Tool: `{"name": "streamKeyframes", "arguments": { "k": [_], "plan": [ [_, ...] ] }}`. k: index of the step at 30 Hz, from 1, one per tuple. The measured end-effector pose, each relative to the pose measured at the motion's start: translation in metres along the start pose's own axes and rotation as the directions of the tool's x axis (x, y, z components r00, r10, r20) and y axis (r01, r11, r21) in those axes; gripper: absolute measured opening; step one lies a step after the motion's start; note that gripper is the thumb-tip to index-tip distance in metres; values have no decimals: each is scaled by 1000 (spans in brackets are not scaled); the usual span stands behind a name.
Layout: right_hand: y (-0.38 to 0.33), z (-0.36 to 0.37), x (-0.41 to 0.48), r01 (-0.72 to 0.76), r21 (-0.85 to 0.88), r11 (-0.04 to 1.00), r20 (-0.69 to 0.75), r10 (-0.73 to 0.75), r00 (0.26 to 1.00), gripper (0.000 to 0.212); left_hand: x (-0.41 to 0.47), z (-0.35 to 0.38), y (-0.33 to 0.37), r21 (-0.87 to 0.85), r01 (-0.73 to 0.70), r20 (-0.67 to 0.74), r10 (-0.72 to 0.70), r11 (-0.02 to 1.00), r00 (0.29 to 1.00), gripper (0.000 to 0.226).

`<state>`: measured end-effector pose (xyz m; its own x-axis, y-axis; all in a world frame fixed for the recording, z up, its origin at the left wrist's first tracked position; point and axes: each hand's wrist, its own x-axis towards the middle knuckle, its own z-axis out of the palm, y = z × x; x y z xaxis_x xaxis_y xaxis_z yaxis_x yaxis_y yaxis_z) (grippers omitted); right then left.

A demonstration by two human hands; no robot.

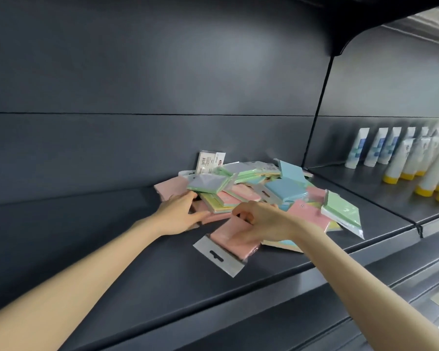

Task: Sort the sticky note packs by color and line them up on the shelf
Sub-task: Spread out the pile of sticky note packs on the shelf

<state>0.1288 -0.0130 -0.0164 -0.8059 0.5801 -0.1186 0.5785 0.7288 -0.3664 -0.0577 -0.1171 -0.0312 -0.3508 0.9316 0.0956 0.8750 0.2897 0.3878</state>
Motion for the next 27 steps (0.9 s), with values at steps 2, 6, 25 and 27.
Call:
{"name": "streamKeyframes", "arguments": {
  "k": [2, 6, 25, 27],
  "plan": [
    [4, 0, 5, 36, 60, 998, 23, -38, 999, 70, -2, 2, 3, 20, 73, -16, -73, 997, 997, 69],
    [13, -3, 12, 92, 119, 989, 25, -95, 995, 60, -7, 1, 15, -56, 213, -18, -215, 975, 977, 85],
    [-22, -8, 5, 449, 396, 801, -325, -334, 884, 62, -110, -31, 19, -671, 102, -364, -446, 734, 817, 35],
    [-39, -7, 6, 491, 441, 751, -400, -326, 857, 60, -125, -38, 13, -691, 85, -415, -491, 717, 766, 36]
  ]
}}
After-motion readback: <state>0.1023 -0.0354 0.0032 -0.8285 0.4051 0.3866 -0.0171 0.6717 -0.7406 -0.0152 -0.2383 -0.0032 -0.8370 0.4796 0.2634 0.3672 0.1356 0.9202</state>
